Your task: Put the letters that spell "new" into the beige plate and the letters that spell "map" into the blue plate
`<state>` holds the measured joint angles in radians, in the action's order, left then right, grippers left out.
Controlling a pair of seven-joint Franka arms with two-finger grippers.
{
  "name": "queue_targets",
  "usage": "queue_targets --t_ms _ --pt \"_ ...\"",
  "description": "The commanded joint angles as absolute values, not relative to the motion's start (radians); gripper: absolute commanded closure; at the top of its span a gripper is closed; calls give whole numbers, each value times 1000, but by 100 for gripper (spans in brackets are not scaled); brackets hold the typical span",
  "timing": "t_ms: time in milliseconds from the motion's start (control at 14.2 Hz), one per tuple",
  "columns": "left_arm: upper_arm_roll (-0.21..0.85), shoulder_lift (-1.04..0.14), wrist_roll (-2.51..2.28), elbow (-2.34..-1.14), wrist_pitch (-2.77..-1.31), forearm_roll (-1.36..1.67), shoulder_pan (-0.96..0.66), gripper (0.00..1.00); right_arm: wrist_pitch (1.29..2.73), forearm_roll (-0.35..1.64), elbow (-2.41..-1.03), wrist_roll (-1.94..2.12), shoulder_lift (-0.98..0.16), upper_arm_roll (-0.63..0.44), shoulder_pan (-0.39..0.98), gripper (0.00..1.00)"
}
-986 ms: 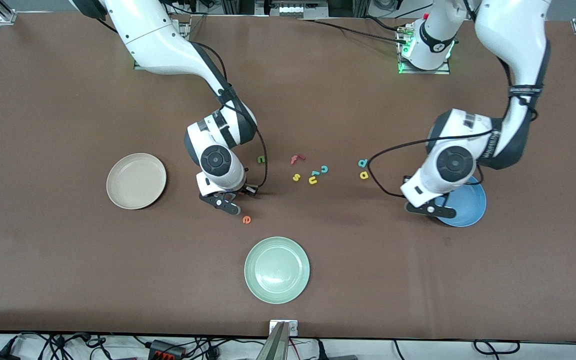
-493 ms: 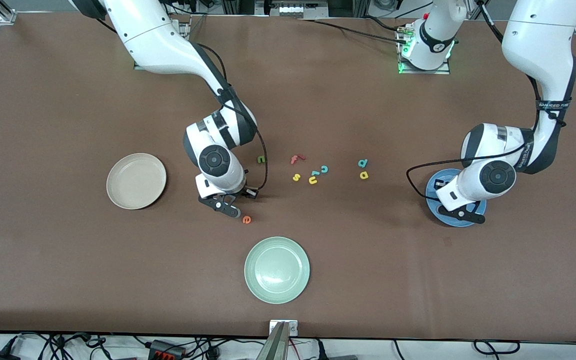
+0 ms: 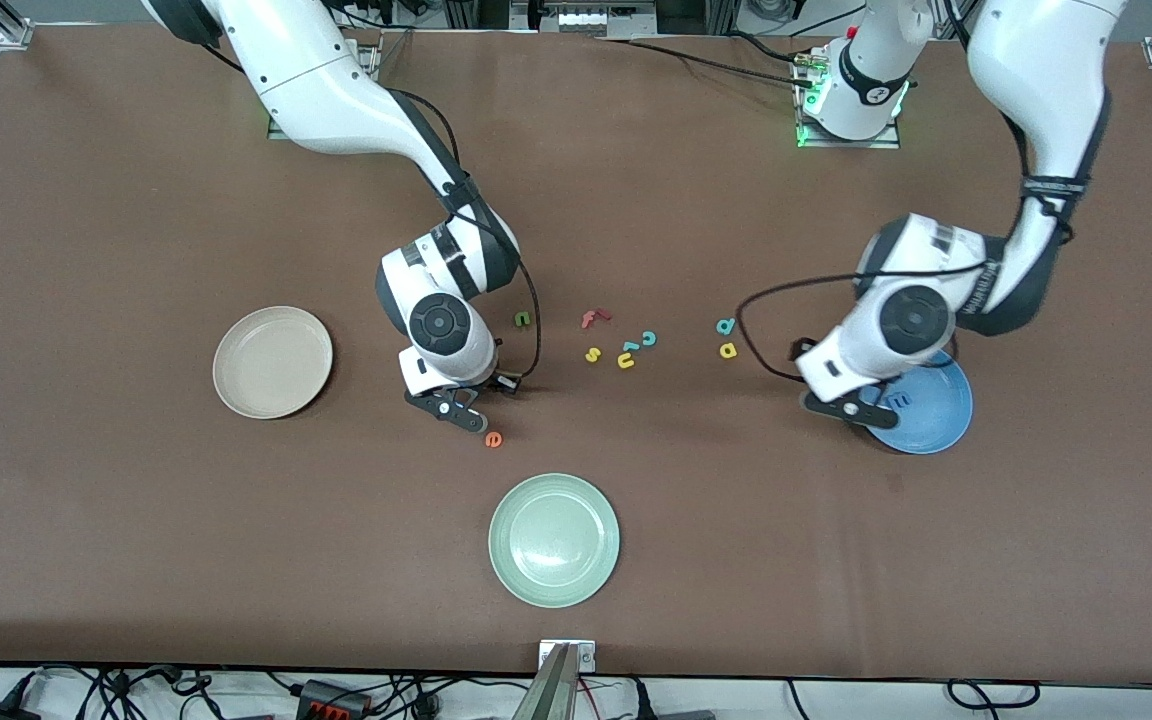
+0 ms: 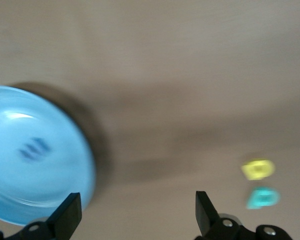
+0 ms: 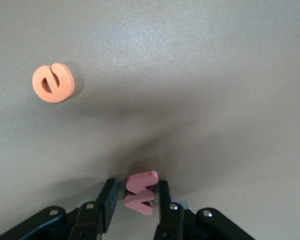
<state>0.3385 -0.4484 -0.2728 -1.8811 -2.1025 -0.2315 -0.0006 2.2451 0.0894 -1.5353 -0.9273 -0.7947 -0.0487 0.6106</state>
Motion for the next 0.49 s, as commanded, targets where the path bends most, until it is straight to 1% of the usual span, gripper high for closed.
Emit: queue_targets --t_ms 0,70,141,211,282,352,423 --pt "416 -471 -457 -1904 -2149 -232 0 0 2241 87 -1520 -934 -808 -54 618 59" --pt "422 -488 -533 -1925 -2193 -232 0 0 2241 89 -1520 -934 -808 -54 618 69" --pt "423 -495 -602 -1956 -2248 -232 0 0 2240 89 -1520 -925 -808 -54 612 86" --pt "423 -499 -659 -2006 -2334 -232 -3 0 2240 87 -1519 -916 -804 -55 608 95" --pt "423 -508 -701 -2046 -2415 -232 -8 0 2238 84 -1517 -911 -799 -58 603 98" --pt "423 -521 -742 -2071 -2480 -233 -14 0 2234 83 -1519 -891 -795 -60 603 99" --pt "422 -535 -756 -2075 -2494 -233 -21 0 2212 81 -1526 -861 -769 -70 600 100"
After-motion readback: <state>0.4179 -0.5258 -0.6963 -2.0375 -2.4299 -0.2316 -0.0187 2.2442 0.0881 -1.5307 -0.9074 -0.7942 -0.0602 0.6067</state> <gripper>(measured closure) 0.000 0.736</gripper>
